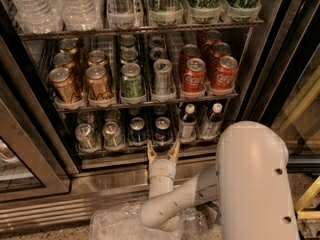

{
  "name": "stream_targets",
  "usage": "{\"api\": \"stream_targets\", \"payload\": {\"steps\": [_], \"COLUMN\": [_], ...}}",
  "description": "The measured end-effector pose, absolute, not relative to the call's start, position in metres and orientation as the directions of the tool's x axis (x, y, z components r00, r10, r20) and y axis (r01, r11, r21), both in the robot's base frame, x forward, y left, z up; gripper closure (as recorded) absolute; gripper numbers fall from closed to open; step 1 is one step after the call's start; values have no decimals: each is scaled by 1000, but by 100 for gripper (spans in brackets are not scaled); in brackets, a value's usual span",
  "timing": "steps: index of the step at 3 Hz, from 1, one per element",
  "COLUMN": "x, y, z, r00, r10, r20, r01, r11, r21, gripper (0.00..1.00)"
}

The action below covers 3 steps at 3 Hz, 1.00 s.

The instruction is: Pick pepsi can from bottom shelf of fridge

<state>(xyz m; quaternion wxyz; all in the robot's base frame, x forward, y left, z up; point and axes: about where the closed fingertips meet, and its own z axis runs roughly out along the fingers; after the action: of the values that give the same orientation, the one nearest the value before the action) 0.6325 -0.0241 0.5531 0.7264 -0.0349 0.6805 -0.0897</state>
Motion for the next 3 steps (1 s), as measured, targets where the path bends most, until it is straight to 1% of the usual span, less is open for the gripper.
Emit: {"api": "stream_targets", "payload": {"steps": [3], "x": [638], "y": [-27], "z": [588], "r00": [146], "r10": [-92], "r20": [-985], "r01": [100], "r11": [992], "r21": [-78], "gripper": [28]}}
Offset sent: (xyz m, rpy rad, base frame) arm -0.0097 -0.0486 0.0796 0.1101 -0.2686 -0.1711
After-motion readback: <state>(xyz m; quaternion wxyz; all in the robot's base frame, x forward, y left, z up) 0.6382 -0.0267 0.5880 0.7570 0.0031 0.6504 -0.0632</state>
